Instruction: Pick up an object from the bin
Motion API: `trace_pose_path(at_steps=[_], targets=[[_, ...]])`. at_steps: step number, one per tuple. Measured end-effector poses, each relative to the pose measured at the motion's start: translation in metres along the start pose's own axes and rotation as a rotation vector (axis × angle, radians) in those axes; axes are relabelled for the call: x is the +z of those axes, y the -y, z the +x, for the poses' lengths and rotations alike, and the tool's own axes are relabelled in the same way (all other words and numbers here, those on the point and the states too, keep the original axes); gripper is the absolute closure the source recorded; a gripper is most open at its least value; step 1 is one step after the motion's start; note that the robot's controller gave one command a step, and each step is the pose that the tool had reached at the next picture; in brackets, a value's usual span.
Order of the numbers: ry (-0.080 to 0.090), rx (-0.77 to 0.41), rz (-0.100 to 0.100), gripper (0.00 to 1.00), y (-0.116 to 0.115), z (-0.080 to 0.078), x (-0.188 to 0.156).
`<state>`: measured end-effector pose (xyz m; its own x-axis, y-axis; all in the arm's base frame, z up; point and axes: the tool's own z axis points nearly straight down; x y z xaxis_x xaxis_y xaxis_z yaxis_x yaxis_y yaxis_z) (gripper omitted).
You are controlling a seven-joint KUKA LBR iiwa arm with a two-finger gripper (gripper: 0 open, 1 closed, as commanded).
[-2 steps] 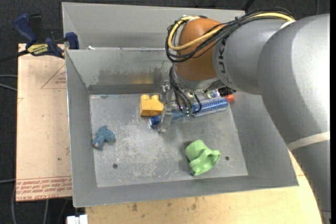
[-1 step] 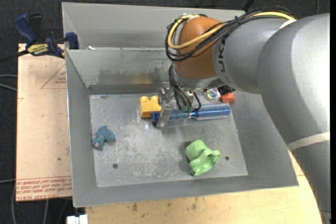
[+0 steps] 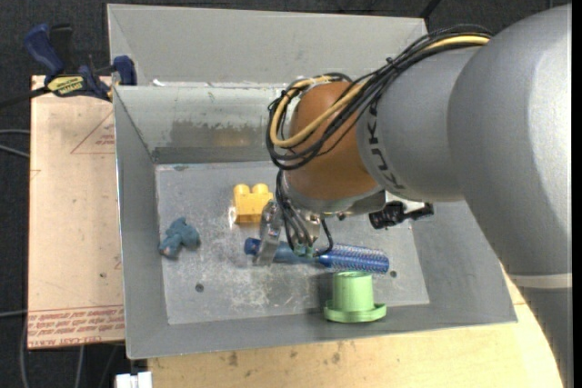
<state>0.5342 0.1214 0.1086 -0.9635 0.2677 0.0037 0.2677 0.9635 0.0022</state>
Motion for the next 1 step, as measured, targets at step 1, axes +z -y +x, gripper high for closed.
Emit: trace_pose_path(at_steps=[1], targets=[[0.007,0.014,0.000,1.00,-0.0020,-0.0403,0.0014]])
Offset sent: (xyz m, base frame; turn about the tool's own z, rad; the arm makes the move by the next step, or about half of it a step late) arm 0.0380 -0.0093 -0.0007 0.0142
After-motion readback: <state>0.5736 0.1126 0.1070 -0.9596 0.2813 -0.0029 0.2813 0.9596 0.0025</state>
